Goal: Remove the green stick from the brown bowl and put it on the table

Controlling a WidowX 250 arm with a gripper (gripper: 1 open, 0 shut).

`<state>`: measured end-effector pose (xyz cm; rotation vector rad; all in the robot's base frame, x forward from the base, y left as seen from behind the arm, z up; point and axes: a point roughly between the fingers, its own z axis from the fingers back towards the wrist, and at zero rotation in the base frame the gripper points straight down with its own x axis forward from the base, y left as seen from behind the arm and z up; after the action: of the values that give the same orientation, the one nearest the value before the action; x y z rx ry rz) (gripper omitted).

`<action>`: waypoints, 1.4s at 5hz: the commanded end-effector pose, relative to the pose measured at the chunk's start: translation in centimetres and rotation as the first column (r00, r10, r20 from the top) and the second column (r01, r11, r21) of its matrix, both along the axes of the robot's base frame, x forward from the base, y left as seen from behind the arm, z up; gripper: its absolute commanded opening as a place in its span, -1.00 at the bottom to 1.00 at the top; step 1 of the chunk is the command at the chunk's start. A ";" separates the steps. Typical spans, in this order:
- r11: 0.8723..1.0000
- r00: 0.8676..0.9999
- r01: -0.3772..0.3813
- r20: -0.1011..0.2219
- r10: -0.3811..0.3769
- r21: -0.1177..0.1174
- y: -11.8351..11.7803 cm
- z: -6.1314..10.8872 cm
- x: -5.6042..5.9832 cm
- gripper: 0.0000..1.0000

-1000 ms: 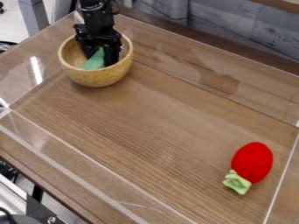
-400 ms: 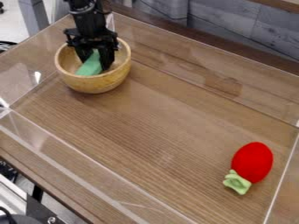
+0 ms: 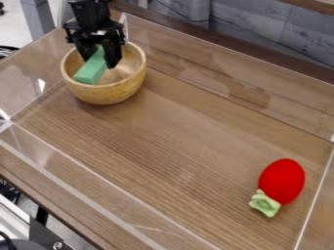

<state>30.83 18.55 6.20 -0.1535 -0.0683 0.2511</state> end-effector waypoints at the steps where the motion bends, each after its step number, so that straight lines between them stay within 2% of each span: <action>1: 0.998 0.994 0.004 0.111 -0.011 0.060 0.3 3.7 0.3 -1.00; 2: 0.999 0.991 0.008 0.136 -0.015 0.048 -0.5 4.3 0.1 -1.00; 4: 0.998 0.987 -0.053 0.154 0.046 0.040 0.6 5.8 -0.5 -1.00; 6: 0.992 0.976 -0.124 0.182 0.119 0.021 -0.5 7.8 0.7 -1.00; 7: 0.996 0.978 -0.084 0.193 0.080 0.010 -2.6 8.9 1.1 -1.00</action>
<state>31.78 15.56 12.54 -0.1843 -0.1987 0.3194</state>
